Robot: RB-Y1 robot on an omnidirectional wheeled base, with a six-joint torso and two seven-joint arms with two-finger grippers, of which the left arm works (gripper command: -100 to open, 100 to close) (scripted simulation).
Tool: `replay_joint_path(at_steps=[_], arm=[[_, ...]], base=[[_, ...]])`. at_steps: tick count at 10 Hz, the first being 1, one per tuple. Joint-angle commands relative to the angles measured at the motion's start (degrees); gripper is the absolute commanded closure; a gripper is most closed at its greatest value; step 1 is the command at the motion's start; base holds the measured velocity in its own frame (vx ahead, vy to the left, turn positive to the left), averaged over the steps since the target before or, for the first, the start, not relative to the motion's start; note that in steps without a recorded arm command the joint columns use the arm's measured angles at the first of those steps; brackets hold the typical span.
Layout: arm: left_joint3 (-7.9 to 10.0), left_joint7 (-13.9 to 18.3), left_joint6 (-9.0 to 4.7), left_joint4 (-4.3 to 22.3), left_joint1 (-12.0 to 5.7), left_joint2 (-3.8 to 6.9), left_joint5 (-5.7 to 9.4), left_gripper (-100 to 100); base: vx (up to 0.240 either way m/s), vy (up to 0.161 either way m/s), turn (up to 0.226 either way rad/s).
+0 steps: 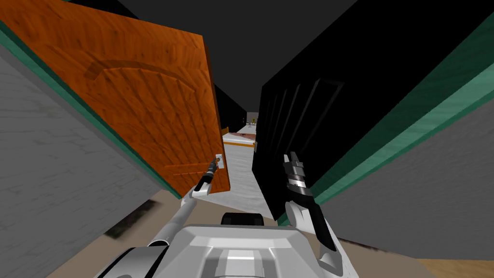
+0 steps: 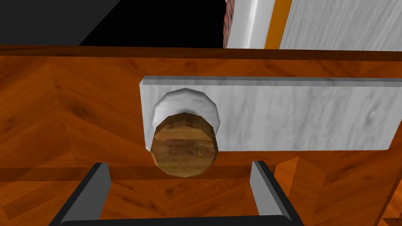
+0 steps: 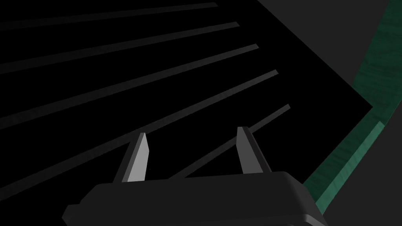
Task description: Push the door open
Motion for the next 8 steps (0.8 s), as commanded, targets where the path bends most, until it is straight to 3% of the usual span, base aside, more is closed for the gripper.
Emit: replay_joint_path(at_steps=[1, 2, 3, 4, 8], arm=[[0.48, -1.2, 0.01, 0.5, -0.82, -1.23, -0.33, -100], [0.60, -1.4, -0.05, 0.7, -1.06, -1.54, -0.42, -100], [0.48, -1.1, -0.04, 0.7, -0.92, -1.20, -0.33, -100], [0.48, -1.1, -0.04, 0.7, -0.92, -1.20, -0.33, 100], [0.48, -1.1, -0.04, 0.7, -0.92, -1.20, -0.33, 100]], base=[[0.217, 0.083, -0.012], [0.225, 0.049, -0.008], [0.096, 0.020, -0.003], [-0.010, 0.000, 0.007], [-0.025, -0.005, 0.000]])
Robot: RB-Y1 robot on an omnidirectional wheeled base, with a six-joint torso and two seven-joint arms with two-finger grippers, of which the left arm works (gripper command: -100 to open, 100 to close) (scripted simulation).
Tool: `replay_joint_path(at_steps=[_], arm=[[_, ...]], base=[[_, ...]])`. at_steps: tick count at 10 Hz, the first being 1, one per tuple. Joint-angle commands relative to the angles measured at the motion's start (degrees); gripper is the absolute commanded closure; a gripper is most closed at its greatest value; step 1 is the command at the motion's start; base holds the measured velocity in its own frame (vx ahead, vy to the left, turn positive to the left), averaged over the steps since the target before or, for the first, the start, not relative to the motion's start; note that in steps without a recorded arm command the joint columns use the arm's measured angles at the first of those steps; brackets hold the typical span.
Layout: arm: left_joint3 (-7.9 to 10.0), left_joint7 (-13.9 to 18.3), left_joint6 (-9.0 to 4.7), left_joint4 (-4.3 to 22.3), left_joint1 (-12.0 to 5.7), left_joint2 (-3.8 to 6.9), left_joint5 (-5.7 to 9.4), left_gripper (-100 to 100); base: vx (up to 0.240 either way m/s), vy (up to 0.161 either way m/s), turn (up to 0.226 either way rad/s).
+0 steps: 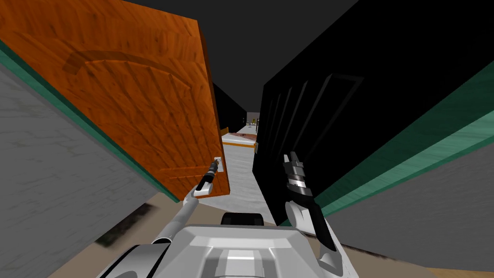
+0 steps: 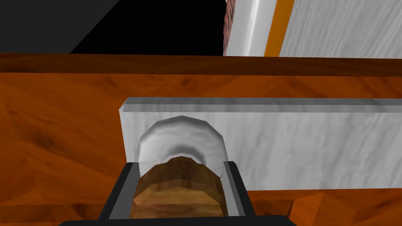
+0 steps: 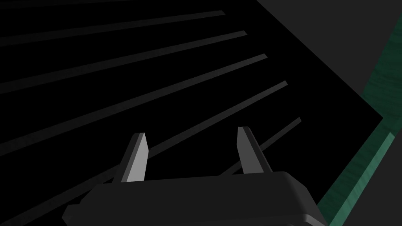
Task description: Push the door open
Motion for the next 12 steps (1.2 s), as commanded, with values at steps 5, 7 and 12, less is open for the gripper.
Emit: replay_joint_path(at_steps=[5, 7, 12], arm=[[2.09, -3.5, -0.74, 2.0, -2.08, -1.74, 1.01, 100], [3.54, -5.9, -1.26, 3.4, -3.53, -2.97, 1.70, 100], [4.89, -9.7, -1.17, 5.2, -6.05, -6.23, 2.02, -100]], base=[[0.137, 0.009, 0.062], [0.206, 0.079, 0.077], [0.074, 0.017, 0.159]])
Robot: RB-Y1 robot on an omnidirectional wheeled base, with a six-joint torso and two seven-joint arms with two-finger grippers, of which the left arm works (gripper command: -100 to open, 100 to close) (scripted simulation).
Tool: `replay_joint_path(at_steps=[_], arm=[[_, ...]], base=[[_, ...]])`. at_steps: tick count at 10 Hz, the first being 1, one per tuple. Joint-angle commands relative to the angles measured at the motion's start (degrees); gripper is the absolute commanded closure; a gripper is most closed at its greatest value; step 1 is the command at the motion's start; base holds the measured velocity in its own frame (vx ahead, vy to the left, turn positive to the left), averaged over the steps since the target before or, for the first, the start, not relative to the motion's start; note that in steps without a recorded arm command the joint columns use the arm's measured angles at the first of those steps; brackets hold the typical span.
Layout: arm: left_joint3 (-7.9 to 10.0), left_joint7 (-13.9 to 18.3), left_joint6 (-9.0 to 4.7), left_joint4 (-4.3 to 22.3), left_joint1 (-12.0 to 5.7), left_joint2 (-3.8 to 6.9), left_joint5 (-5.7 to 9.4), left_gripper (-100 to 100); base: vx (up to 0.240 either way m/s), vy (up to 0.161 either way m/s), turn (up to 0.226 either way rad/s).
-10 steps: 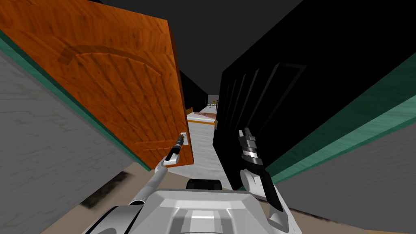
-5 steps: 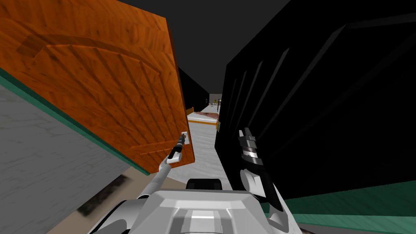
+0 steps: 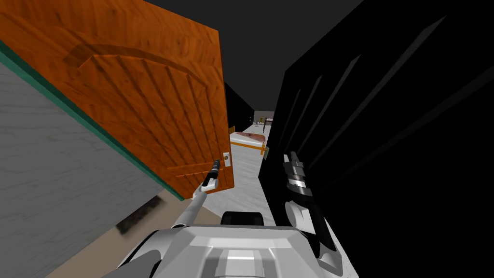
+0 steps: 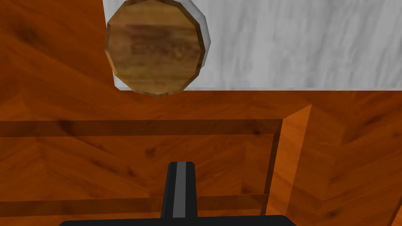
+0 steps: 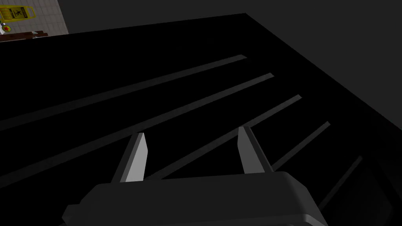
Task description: Push the door open
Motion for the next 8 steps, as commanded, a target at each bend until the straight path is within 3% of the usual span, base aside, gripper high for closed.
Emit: replay_joint_path(at_steps=[1, 5, 6, 8], arm=[[-0.12, -0.9, 0.56, 0.1, -0.59, -1.42, -0.35, -100], [-0.62, -4.0, 2.23, 0.4, -2.56, -6.38, -1.53, -100], [-0.48, -3.7, 1.97, 0.4, -2.29, -5.88, -1.40, -100], [-0.42, -4.2, 1.50, 0.8, -2.48, -5.40, -1.58, -100]], base=[[-0.207, -0.097, 0.073], [-0.236, -0.117, 0.147], [-0.105, -0.050, 0.032], [0.128, 0.012, 0.003]])
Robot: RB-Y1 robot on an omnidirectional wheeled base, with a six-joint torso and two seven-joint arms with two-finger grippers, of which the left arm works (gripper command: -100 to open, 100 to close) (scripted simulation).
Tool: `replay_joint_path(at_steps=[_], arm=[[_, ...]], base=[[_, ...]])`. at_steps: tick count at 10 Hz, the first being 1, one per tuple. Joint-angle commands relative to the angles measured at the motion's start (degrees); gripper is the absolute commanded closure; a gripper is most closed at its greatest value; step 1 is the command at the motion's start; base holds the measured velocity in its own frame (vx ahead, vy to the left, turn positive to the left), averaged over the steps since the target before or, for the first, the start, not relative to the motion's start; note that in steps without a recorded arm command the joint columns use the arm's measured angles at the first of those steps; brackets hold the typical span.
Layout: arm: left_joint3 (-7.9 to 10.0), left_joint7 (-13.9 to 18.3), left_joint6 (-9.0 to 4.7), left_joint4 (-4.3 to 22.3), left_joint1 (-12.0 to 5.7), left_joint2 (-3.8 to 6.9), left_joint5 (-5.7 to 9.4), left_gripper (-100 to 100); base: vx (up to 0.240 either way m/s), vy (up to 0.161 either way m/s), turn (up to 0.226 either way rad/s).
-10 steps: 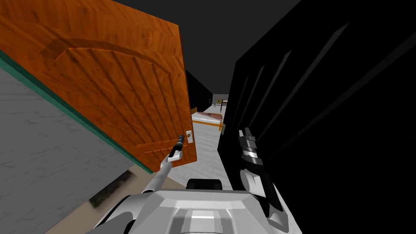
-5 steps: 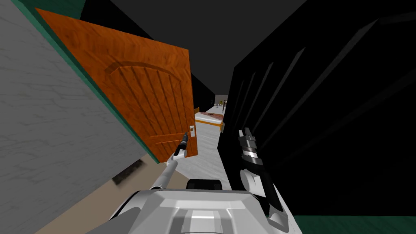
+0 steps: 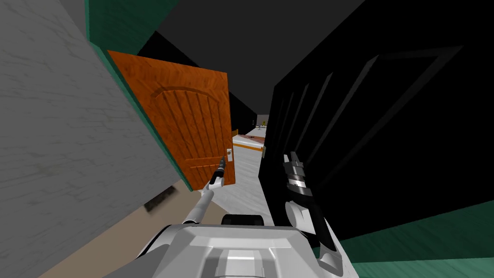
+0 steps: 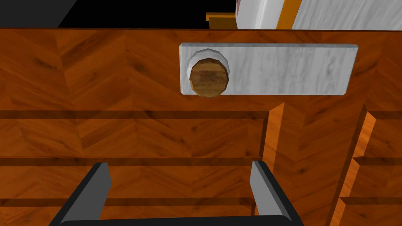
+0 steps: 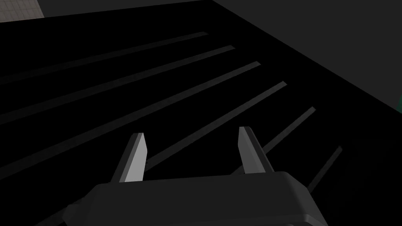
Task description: Push the door open
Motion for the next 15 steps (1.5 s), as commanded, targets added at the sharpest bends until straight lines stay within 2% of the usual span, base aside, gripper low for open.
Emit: replay_joint_path(at_steps=[1, 4, 6, 8, 9, 10, 15], arm=[[0.07, -0.3, -0.33, 0.3, -0.21, 0.23, -0.08, -100], [0.18, -0.8, -0.89, 0.6, -0.39, -0.14, -0.25, -100], [0.26, -1.2, -1.33, 0.9, -0.53, -1.05, -0.39, -100], [0.34, -1.5, -1.73, 1.1, -0.67, -2.51, -0.52, -100], [0.38, -1.3, -1.62, 1.4, -0.97, -1.88, -0.43, -100], [0.38, -1.3, -1.62, 1.4, -0.97, -1.88, -0.43, 100], [0.38, -1.3, -1.62, 1.4, -0.97, -1.88, -0.43, 100]], base=[[0.215, 0.045, 0.004], [0.225, 0.027, 0.004], [0.215, 0.022, 0.004], [0.206, 0.042, 0.002], [0.092, 0.008, 0.000], [-0.012, 0.001, 0.004], [-0.018, -0.002, -0.001]])
